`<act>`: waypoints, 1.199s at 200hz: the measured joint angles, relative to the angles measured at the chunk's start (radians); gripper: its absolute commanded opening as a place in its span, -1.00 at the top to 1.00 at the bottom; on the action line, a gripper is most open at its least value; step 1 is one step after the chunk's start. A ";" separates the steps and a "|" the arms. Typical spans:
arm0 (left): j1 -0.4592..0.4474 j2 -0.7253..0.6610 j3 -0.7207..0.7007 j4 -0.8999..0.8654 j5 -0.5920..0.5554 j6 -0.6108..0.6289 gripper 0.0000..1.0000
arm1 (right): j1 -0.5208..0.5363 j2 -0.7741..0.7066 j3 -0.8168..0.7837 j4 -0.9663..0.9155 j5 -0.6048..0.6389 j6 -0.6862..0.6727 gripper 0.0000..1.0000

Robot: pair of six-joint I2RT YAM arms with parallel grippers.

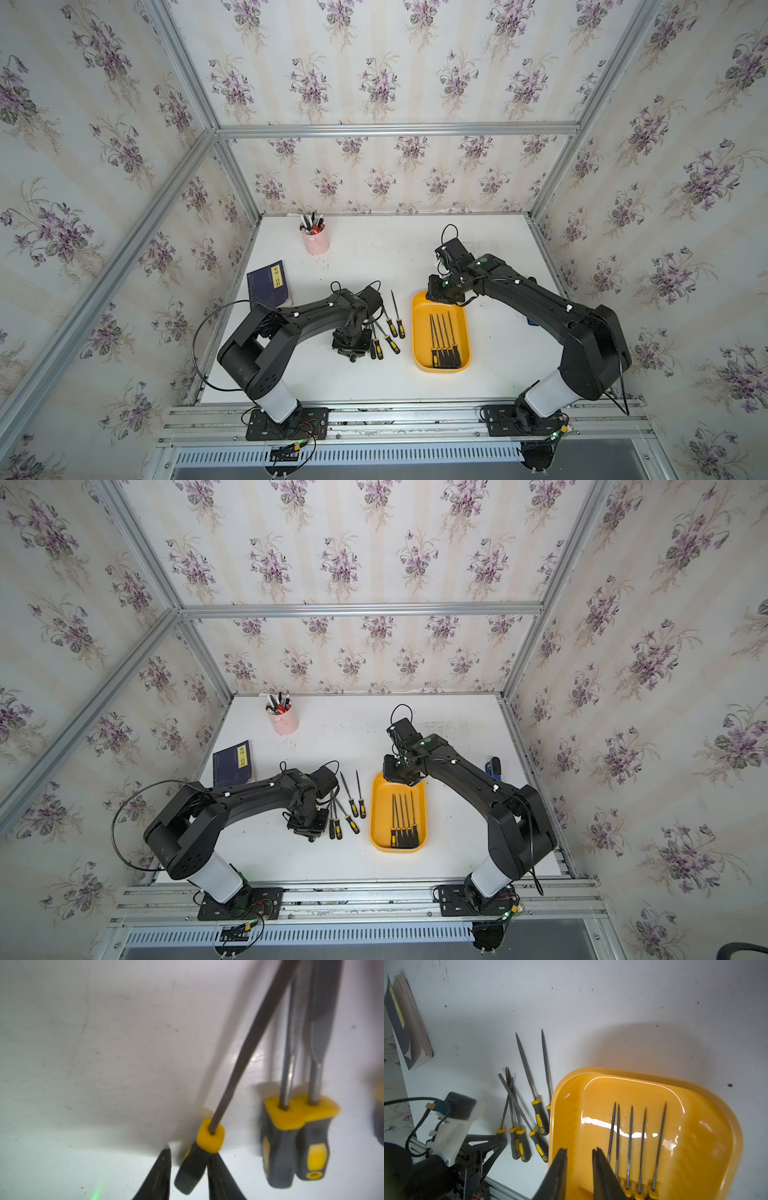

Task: Put the file tool into the storage box
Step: Pick up the file tool from the center of the board.

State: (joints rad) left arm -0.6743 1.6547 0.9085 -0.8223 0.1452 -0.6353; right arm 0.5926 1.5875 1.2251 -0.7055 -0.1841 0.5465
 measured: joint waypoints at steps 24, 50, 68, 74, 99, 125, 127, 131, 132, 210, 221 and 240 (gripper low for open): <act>0.000 -0.002 0.000 0.000 -0.006 0.000 0.71 | 0.000 -0.006 -0.007 0.005 -0.001 0.000 0.47; 0.007 -0.018 -0.009 0.007 -0.004 0.009 0.78 | 0.000 -0.009 -0.013 0.005 -0.008 0.000 0.47; 0.013 -0.033 -0.015 0.008 -0.012 0.023 0.81 | 0.000 -0.010 -0.013 0.006 -0.008 0.000 0.47; 0.016 -0.042 -0.016 0.006 -0.015 0.027 0.81 | 0.000 -0.010 -0.013 0.006 -0.008 0.000 0.47; 0.032 -0.135 -0.014 -0.009 -0.017 0.047 0.81 | 0.000 -0.011 -0.012 0.005 -0.011 0.000 0.48; 0.037 -0.274 0.035 -0.046 0.044 0.097 0.79 | 0.000 -0.026 -0.006 0.009 -0.016 0.000 0.48; 0.038 -0.283 0.040 -0.049 0.052 0.103 0.79 | -0.001 -0.027 -0.006 0.011 -0.018 0.001 0.48; 0.039 -0.300 0.052 -0.051 0.068 0.110 0.79 | -0.002 -0.031 -0.006 0.018 -0.023 0.002 0.48; 0.039 -0.304 0.054 -0.052 0.071 0.112 0.79 | -0.002 -0.032 -0.006 0.019 -0.025 0.003 0.48; 0.040 -0.413 0.133 0.016 0.540 0.155 0.80 | -0.042 -0.167 -0.155 0.414 -0.310 0.139 0.30; 0.040 -0.412 0.133 0.036 0.577 0.146 0.81 | -0.042 -0.170 -0.165 0.465 -0.344 0.160 0.28; 0.040 -0.404 0.134 0.058 0.621 0.135 0.81 | -0.039 -0.179 -0.180 0.536 -0.389 0.186 0.27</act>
State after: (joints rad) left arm -0.6342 1.2507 1.0428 -0.7643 0.7662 -0.5007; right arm 0.5533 1.4086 1.0447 -0.1692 -0.5735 0.7326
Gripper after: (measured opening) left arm 0.181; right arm 0.362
